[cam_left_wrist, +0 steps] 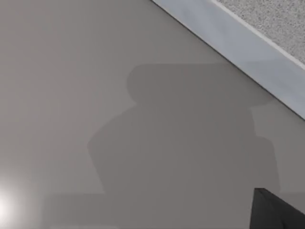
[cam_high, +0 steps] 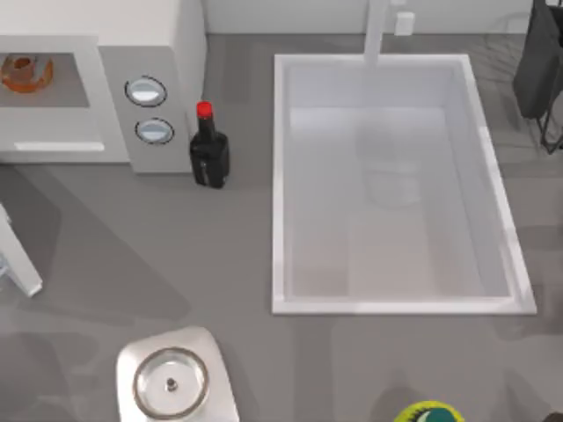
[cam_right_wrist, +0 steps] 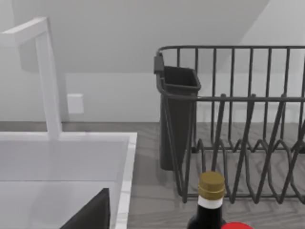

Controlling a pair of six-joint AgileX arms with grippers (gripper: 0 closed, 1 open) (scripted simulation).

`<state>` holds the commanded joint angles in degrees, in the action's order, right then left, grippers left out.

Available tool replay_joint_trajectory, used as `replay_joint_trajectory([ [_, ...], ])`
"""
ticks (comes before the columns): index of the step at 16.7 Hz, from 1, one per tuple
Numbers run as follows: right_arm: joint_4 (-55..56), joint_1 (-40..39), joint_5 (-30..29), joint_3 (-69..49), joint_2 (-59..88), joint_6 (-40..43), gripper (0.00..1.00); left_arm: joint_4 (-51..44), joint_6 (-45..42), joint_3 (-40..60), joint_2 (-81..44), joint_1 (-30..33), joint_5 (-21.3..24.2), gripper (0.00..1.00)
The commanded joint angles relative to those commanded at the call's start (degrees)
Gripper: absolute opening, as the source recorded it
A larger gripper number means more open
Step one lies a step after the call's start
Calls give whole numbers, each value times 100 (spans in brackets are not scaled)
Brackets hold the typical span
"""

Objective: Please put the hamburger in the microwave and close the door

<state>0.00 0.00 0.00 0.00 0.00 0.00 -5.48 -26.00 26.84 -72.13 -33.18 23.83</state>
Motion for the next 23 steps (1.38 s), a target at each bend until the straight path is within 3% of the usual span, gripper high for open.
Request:
replay_joint_trajectory([
  [6,0,0,0,0,0,0,100,-1,186,-42,65,198,-144,0],
  [15,0,0,0,0,0,0,100,99,2056,-653,1032,2710,-1780,0],
  [23,0,0,0,0,0,0,100,175,2247,-612,1039,2894,-1939,0],
])
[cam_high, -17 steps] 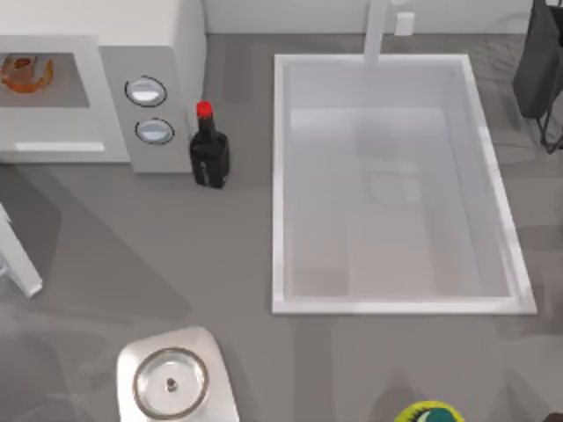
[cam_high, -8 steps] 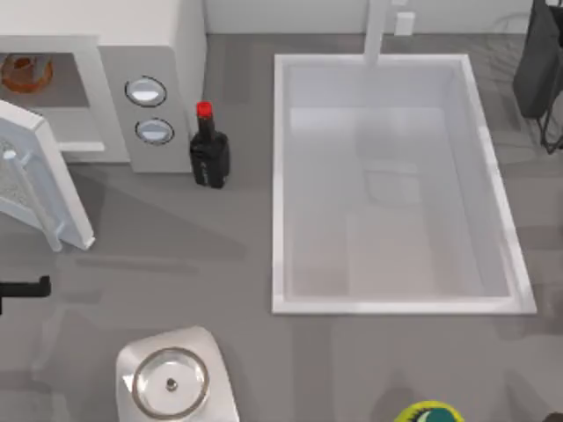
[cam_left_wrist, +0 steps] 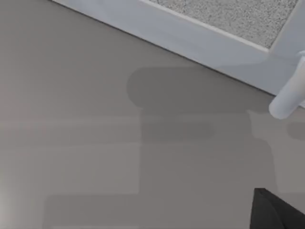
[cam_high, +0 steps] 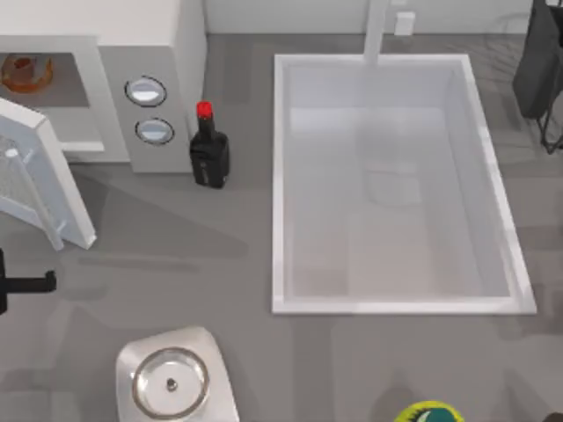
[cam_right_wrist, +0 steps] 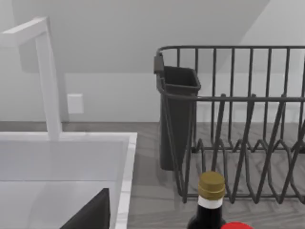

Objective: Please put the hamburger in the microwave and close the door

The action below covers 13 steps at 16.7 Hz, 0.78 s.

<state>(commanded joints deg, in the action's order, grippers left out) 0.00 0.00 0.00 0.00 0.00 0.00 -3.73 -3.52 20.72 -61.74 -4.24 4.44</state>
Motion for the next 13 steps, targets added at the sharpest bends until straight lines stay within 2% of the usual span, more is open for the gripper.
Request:
replay_joint_trajectory([
  [9,0,0,0,0,0,0,100,834,85,1261,-2378,157,-95,0],
  [13,0,0,0,0,0,0,100,1123,116,1638,-2815,215,-131,0],
])
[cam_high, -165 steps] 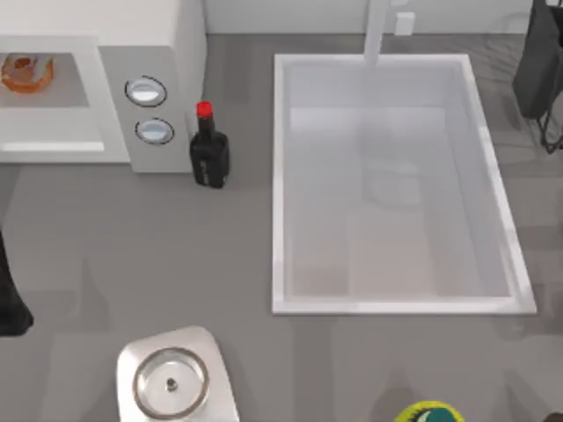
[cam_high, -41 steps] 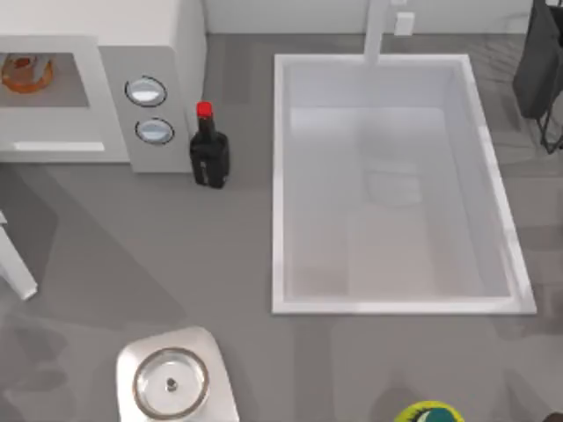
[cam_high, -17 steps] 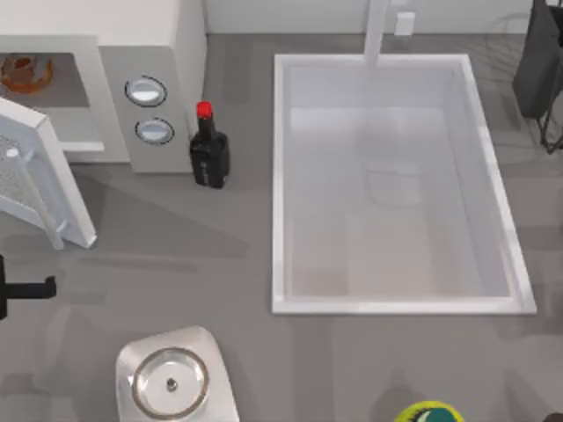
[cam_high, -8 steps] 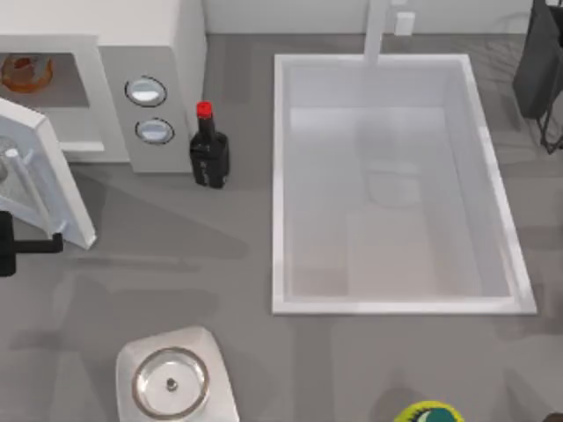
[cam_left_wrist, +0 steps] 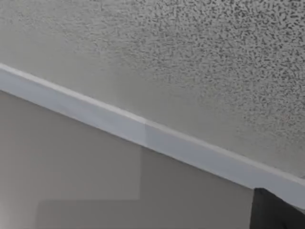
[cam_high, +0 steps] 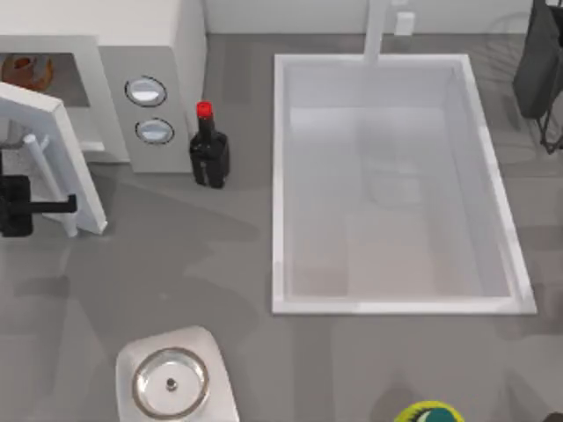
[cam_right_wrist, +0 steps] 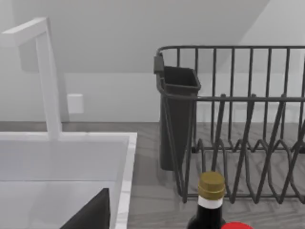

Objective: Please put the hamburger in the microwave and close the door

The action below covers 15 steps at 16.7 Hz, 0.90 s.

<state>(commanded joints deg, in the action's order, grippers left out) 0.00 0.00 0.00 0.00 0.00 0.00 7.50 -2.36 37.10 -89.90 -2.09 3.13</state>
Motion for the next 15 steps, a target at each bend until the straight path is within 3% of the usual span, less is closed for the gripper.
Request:
replay_joint_trajectory([
  [6,0,0,0,0,0,0,100,-40,11,183,-208,-44,-25,0],
  [15,0,0,0,0,0,0,100,-198,72,2220,-2043,63,-80,0],
])
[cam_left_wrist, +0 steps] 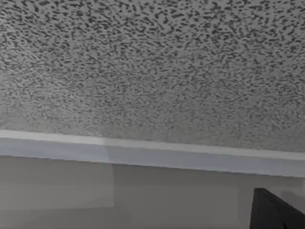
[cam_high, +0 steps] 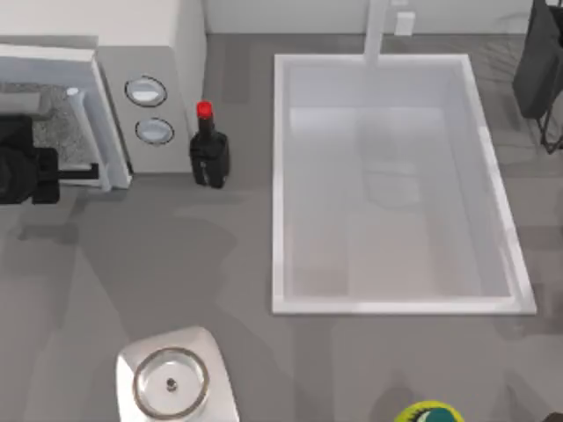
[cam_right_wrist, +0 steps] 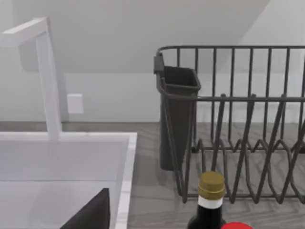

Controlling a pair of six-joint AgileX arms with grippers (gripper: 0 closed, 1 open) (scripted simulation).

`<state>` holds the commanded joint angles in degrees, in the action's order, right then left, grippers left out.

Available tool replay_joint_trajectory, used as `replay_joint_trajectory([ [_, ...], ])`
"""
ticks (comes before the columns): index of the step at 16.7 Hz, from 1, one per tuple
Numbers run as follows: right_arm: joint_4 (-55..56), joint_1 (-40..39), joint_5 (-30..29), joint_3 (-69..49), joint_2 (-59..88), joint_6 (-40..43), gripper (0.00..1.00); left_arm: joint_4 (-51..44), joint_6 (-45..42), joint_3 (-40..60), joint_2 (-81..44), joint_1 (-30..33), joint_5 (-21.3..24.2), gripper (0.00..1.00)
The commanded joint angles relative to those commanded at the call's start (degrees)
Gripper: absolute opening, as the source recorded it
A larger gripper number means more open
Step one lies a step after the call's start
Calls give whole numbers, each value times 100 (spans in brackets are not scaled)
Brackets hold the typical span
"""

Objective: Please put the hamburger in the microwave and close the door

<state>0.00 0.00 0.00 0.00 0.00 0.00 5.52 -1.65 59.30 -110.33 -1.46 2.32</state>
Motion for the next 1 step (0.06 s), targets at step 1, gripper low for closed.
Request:
replay_joint_trajectory([
  [1,0,0,0,0,0,0,100,-7,3,25,-25,4,-3,0],
])
